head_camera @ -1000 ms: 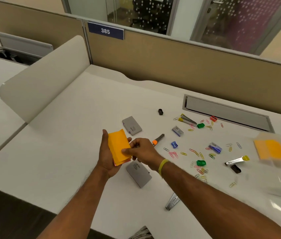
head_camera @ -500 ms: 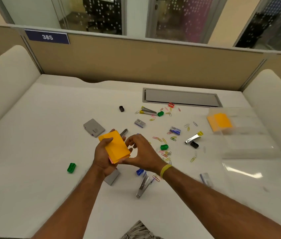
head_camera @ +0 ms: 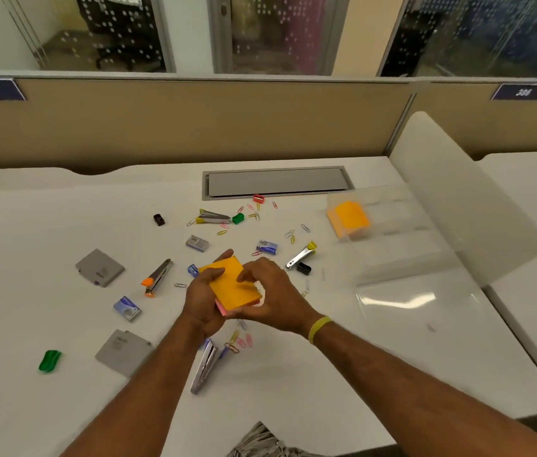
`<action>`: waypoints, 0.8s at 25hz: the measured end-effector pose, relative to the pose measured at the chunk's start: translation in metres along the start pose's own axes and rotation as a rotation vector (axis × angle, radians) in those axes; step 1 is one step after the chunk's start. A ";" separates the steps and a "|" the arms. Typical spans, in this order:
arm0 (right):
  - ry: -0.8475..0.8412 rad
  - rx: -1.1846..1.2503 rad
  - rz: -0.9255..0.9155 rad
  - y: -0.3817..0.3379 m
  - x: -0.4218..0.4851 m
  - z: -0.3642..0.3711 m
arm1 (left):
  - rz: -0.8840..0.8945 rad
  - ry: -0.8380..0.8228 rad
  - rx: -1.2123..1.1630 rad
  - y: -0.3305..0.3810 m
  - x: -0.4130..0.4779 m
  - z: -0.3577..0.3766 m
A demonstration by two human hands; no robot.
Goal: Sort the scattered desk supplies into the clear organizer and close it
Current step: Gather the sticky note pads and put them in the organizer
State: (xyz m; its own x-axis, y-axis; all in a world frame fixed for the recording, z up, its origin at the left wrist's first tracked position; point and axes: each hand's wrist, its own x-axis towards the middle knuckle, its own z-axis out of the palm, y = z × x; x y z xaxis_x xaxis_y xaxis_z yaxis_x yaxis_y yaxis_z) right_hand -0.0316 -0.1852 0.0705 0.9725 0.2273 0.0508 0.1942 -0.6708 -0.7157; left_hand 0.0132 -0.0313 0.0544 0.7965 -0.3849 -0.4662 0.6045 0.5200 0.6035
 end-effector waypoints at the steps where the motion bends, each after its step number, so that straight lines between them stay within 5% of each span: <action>1: 0.030 0.098 0.060 0.007 -0.005 -0.008 | 0.000 0.000 0.023 -0.004 0.004 0.008; 7: -0.021 0.636 0.576 0.034 -0.002 -0.049 | -0.032 -0.120 0.099 -0.023 0.036 0.052; 11: -0.062 0.892 0.605 0.062 -0.001 -0.074 | -0.041 -0.128 0.214 -0.040 0.067 0.087; 20: 0.329 0.545 0.644 0.158 0.032 -0.162 | -0.039 0.058 0.628 -0.052 0.135 0.143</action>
State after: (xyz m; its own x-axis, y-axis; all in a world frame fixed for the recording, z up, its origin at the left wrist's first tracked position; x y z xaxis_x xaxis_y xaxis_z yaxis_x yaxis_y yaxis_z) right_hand 0.0507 -0.3978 0.0720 0.8759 -0.3455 -0.3367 -0.4063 -0.1519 -0.9010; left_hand 0.0905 -0.2191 0.0525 0.7827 -0.3431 -0.5193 0.5378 -0.0472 0.8418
